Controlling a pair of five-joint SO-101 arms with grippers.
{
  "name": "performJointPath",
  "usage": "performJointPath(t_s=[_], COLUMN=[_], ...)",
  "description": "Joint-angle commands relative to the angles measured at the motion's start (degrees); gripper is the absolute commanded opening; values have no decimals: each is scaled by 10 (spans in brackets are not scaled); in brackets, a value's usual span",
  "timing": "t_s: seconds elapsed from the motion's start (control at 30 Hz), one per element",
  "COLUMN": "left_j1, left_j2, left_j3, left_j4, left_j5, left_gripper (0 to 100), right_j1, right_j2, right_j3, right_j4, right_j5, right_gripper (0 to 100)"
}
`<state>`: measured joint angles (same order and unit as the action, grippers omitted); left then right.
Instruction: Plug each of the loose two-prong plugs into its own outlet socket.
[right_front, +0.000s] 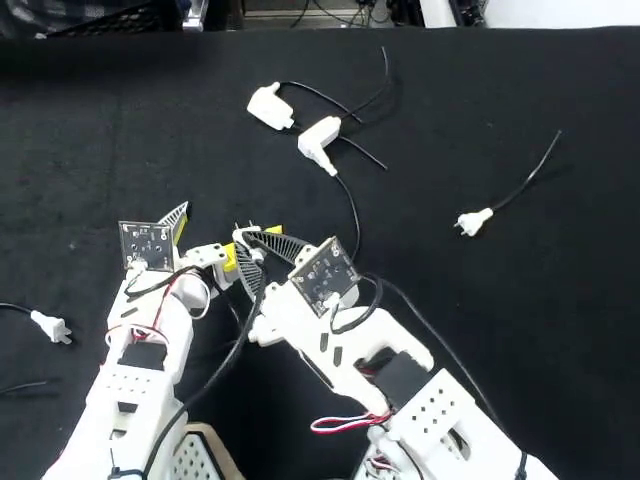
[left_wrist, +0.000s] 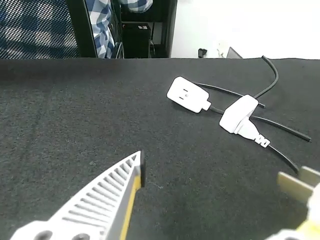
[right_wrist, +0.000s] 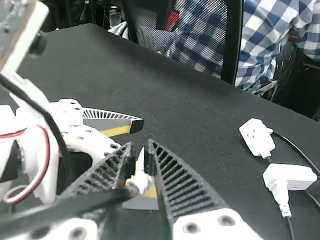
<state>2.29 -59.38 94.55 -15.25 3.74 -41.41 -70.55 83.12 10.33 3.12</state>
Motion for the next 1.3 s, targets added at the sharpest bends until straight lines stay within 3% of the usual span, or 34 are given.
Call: performJointPath(t_s=[0.0, 0.4, 0.6, 1.27], left_j1=[-9, -10, -10, -35], left_j2=[-8, -8, -8, -8], left_j3=[-16, -7, -7, -7], left_j4=[-18, -18, -18, -18], left_j5=[8, 3, 3, 7], left_gripper=[521, 521, 521, 522], right_j1=[-7, -4, -4, -5], right_j2=[7, 8, 4, 4], right_j3=[-1, -1, -9, -15], right_j4=[9, 9, 40, 55], right_j5=[6, 8, 9, 9], right_gripper=[15, 18, 116, 120])
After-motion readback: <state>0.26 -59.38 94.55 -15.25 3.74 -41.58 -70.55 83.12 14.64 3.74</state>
